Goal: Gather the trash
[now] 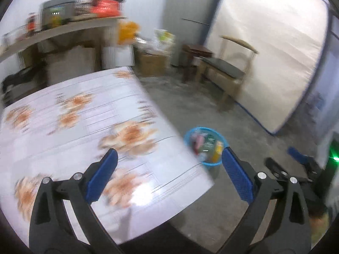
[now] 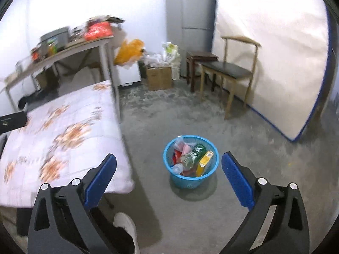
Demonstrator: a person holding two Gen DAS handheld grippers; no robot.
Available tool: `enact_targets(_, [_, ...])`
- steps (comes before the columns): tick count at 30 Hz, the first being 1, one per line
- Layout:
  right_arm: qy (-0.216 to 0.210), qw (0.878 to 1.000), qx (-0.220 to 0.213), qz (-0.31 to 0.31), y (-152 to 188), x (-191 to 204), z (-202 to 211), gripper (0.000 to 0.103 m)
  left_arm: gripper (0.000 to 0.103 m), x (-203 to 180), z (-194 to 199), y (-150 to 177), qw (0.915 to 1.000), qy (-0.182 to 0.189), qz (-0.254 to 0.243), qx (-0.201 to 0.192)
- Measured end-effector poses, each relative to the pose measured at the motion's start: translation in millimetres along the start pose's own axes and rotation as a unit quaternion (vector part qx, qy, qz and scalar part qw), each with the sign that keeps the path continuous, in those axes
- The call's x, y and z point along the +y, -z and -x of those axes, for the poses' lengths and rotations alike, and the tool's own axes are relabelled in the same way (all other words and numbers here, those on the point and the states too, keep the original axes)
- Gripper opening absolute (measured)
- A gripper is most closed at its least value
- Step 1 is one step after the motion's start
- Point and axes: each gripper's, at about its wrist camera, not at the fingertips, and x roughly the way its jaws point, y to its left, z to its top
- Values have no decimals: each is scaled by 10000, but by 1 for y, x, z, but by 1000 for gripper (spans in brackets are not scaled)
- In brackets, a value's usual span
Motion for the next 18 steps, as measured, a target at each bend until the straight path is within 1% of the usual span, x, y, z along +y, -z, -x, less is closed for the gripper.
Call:
enact_targets(1, [4,9999,29,104,1,10,6,97,94,7,9,10,9995,-263,172,-59])
enact_targets(3, [49,9994,70,335,5,29,15,97,94,15,22,23,9973,-625,358,-156])
enact_targets(4, [71,9989,64,453,7,39,20,97,94,17,25,27,9961,-766,390,-195])
enact_targets(6, [94,9977,7,668,13,59,28,97,94,21,31,38,9912,-1218,406,-307])
enact_targets(9, [155,9965,111,811,19,78,28,97,94,19,37,54,9837,-1714,376,-389])
enact_targets(11, [164,9969,204,738,22,85,29,97,94,20,38,63,9828,-1798,346,-247])
enact_targets(13, [95,9977,247,627,25,87,28,97,94,21,34,68,9840,-1758,294,-12])
enact_targets(14, [84,9980,257,568,25,87,28,97,94,20,34,71,9831,-1808,287,72])
enact_targets(16, [149,9983,233,506,25,86,27,97,94,24,32,77,9814,-1879,365,174])
enact_targets(18, [226,9981,216,523,25,87,28,97,94,31,35,81,9798,-1892,594,236])
